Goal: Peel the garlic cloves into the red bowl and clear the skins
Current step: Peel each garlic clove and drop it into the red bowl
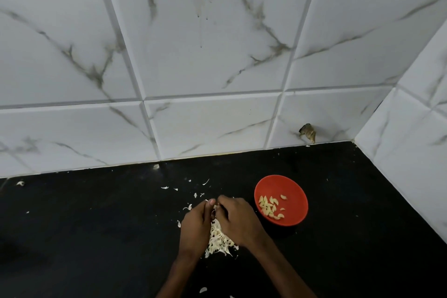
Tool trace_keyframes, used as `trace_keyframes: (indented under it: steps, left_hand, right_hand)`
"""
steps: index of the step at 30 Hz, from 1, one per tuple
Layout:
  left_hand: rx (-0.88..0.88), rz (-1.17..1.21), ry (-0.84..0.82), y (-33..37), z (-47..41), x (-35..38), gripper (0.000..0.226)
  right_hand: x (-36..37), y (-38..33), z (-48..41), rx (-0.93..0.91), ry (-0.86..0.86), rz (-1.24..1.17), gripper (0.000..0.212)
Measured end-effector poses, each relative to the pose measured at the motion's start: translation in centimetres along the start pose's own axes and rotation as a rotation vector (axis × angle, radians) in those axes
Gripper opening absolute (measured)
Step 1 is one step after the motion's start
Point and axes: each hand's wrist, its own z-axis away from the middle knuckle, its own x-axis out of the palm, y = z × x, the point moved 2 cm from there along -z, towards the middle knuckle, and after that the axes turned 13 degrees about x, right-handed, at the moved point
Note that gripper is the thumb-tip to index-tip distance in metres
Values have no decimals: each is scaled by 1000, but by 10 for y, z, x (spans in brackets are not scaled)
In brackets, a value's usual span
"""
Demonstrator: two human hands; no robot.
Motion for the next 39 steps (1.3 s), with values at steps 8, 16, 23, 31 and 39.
trace_keyframes:
  steps: [8, 16, 23, 31, 39]
  left_hand:
    - [-3, 30, -138, 0, -3, 0, 48]
    - [-41, 504, -187, 13, -5, -6, 47]
    - [-20, 449, -119, 9, -7, -7, 62]
    - [92, 362, -89, 10, -1, -4, 49]
    - [144, 311, -98, 10, -5, -14, 38]
  right_hand:
    - [3, 3, -3, 10, -59, 41, 17]
    - [-5, 10, -2, 0, -49, -404, 20]
    - [-2, 9, 2, -8, -96, -366, 34]
    - [11, -2, 4, 324, -114, -823, 45]
    - [9, -7, 4, 255, -67, -840, 45]
